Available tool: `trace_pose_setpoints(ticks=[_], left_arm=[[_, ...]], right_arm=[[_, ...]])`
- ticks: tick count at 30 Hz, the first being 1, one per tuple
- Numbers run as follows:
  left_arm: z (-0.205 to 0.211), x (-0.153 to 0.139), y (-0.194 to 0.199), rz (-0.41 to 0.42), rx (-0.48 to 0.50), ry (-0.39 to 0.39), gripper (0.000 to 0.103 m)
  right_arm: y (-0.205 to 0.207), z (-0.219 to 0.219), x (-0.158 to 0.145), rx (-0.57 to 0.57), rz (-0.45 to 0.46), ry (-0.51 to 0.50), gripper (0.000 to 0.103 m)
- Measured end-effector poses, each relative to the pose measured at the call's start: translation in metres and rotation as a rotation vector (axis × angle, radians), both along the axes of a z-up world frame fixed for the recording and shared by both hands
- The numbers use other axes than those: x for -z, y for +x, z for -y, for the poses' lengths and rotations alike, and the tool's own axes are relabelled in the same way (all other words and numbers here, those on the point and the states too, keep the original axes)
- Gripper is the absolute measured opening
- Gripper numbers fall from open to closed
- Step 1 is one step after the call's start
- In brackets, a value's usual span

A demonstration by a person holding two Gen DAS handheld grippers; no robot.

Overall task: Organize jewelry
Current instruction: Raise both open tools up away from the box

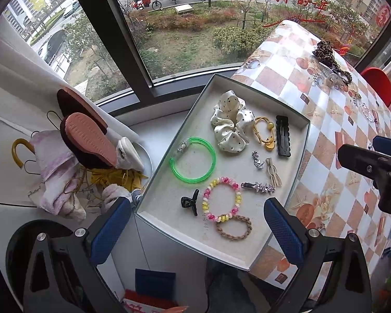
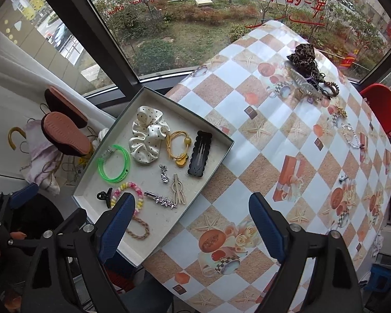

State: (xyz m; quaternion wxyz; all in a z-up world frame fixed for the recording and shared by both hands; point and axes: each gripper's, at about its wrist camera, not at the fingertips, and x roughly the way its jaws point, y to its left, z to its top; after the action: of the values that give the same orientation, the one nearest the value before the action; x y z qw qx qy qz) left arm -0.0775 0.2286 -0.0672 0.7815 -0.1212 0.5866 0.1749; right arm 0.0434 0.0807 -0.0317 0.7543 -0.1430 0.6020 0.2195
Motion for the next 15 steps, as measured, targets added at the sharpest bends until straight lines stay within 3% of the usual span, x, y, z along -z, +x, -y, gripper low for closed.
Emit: trace_pose_setpoints(ticks=[15], left_arm=[[0.0018,-0.0032,-0.0007,0.000,-0.004,0.007,0.103]], right_arm=[[-0.0022,-0.0017,-0.0008,-0.012,0.001,-0.013,0.091]])
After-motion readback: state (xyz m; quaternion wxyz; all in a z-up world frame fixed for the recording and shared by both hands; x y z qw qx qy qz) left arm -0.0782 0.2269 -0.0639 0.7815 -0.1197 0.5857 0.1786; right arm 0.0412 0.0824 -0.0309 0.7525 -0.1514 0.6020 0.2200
